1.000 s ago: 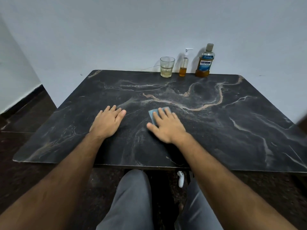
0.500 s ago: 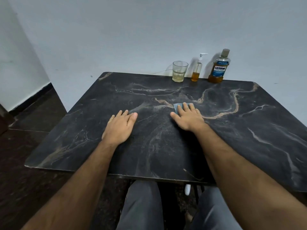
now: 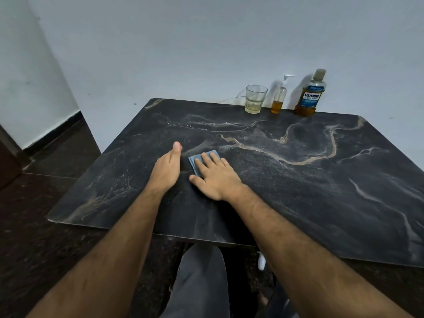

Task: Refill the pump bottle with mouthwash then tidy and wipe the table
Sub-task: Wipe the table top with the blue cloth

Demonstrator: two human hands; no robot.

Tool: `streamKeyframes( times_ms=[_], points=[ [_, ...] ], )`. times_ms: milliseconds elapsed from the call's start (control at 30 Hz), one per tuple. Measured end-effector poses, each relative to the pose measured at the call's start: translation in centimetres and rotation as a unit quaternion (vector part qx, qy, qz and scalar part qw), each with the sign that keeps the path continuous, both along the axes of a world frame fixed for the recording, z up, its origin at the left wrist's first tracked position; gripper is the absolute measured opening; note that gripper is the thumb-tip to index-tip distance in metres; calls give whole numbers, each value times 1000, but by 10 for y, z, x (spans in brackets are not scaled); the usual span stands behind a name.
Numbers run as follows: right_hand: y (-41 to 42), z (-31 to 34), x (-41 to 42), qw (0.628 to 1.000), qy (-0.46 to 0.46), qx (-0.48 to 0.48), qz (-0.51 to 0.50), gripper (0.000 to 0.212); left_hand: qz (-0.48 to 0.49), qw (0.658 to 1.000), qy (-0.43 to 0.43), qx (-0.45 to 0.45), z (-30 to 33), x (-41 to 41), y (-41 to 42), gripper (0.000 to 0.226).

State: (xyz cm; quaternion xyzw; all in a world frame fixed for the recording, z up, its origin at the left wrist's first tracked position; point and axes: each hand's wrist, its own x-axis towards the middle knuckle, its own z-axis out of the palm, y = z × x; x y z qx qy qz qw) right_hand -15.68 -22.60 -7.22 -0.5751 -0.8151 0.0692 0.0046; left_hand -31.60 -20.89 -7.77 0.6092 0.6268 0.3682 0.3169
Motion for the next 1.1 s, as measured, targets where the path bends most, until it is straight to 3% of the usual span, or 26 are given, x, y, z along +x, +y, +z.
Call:
streamKeyframes(
  times_ms=[467,567,700,833,967,1100],
  points=[
    [-128,1,12,997,14,26,70,78,-10,1000,12,20,3,0,-16,65],
    [-147,1,33,998,24,25,51,79,-15,999,33,11,3,7,-21,65],
    [-166,1,73,999,18,26,6,92,-18,996,83,-3,6,16,-25,64],
    [-174,4,127,998,4,17,-61,110,-54,996,75,8,3,28,-23,65],
    [-152,5,179,989,-11,-13,-149,66,-86,994,66,20,3,45,-17,68],
    [-96,5,213,976,-10,-17,-216,65,-91,991,87,40,4,55,-8,63]
  ],
)
